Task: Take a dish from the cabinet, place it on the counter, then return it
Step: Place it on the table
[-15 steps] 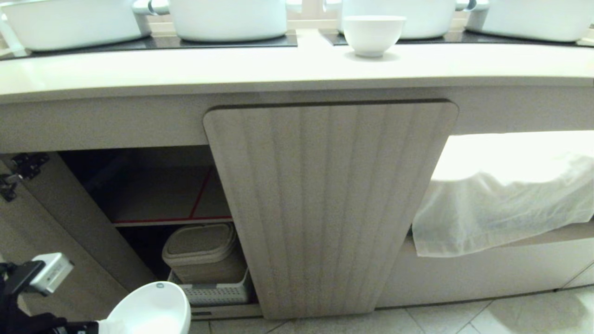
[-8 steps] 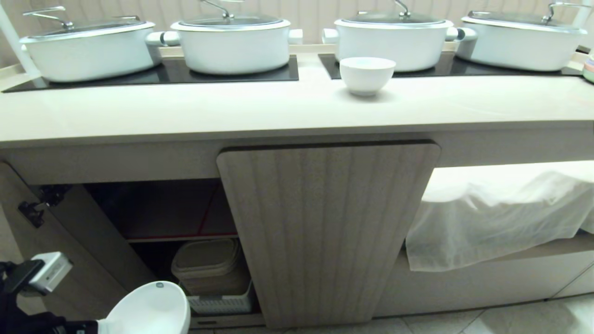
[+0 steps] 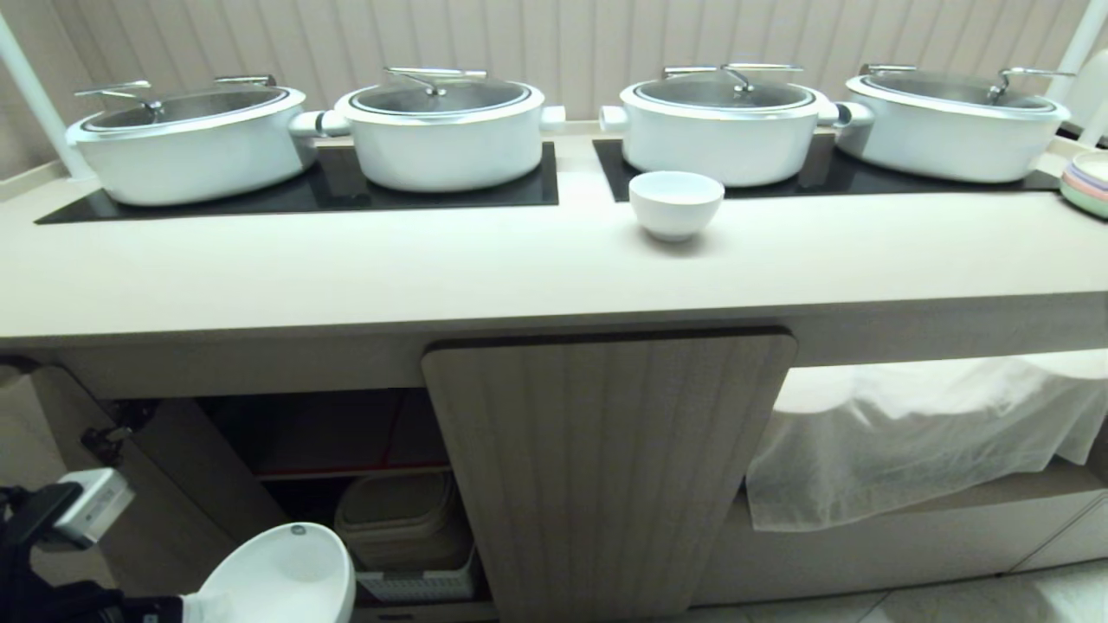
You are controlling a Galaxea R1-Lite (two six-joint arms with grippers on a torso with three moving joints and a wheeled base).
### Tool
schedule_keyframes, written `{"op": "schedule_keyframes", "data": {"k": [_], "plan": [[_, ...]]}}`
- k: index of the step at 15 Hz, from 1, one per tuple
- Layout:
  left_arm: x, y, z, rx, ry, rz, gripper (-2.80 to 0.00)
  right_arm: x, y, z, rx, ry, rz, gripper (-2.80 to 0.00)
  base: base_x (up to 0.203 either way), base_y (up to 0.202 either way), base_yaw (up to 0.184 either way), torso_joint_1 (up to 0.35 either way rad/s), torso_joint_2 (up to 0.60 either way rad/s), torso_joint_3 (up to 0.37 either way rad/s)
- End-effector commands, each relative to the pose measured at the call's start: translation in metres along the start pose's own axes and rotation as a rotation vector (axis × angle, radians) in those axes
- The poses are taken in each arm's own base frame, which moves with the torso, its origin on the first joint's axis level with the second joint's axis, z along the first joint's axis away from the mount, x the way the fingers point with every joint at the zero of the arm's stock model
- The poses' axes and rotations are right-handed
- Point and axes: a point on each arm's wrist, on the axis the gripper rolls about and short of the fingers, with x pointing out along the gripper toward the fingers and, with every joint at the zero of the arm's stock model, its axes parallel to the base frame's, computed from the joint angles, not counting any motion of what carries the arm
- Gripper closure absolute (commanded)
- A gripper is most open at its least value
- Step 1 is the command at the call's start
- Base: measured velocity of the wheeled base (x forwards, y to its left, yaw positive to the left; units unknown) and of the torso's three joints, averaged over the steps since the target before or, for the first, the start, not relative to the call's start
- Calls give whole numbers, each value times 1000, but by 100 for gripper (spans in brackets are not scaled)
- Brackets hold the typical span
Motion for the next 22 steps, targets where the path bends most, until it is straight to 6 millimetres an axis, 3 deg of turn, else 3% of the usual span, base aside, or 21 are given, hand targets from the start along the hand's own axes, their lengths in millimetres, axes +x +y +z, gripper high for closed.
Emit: {"op": "schedule_keyframes", "data": {"k": [1, 13, 22], "plan": [[0, 0, 0, -1, 1, 0, 0, 0, 0, 0, 0, -1, 0, 0, 0, 0, 0, 247, -510, -266], [0, 0, 2, -3, -4, -2, 0, 0, 0, 0, 0, -1, 0, 0, 0, 0, 0, 271, -562, -290], [0, 0, 2, -3, -2, -3, 0, 0, 0, 0, 0, 0, 0, 0, 0, 0, 0, 181, -366, -189]]}}
